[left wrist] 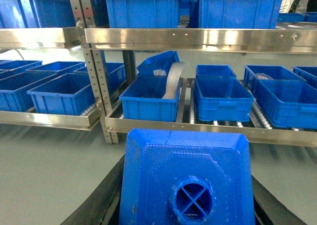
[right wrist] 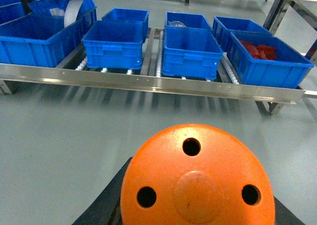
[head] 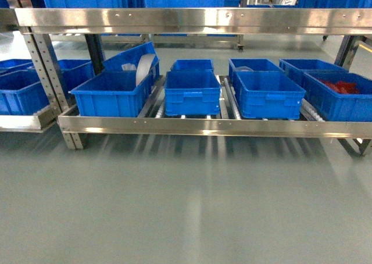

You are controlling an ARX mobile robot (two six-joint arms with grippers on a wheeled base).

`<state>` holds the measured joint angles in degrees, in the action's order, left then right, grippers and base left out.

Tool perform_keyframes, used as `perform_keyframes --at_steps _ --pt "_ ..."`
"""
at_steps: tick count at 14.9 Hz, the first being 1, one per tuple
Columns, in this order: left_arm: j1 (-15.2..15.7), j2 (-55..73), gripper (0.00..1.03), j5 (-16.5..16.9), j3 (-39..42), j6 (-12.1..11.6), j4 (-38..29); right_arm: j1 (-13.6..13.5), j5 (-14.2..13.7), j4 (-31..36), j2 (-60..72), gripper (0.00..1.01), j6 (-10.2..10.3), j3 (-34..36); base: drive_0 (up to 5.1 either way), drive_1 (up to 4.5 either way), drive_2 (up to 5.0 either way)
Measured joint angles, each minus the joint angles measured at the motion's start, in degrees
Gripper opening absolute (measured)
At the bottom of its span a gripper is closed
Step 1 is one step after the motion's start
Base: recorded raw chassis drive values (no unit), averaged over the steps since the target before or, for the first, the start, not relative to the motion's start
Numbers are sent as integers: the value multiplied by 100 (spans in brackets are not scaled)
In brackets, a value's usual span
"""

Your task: Sort blue parts and orange caps into right shelf containers

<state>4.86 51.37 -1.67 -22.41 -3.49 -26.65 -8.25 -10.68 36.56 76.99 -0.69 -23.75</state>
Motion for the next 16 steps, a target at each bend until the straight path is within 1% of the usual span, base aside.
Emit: perform_keyframes --at_steps 3,5,9,16 --pt "22 -4 44 -26 0 0 0 -37 20 7 0 45 0 0 -177 -177 -177" --pt "-26 0 44 37 0 -2 -13 7 -28 -2 0 45 0 2 0 0 0" --pt "11 -4 44 -4 0 -2 0 -11 2 2 0 45 0 2 0 0 0" --pt "11 -22 44 0 0 0 -7 -4 2 13 -22 45 0 2 1 406 -403"
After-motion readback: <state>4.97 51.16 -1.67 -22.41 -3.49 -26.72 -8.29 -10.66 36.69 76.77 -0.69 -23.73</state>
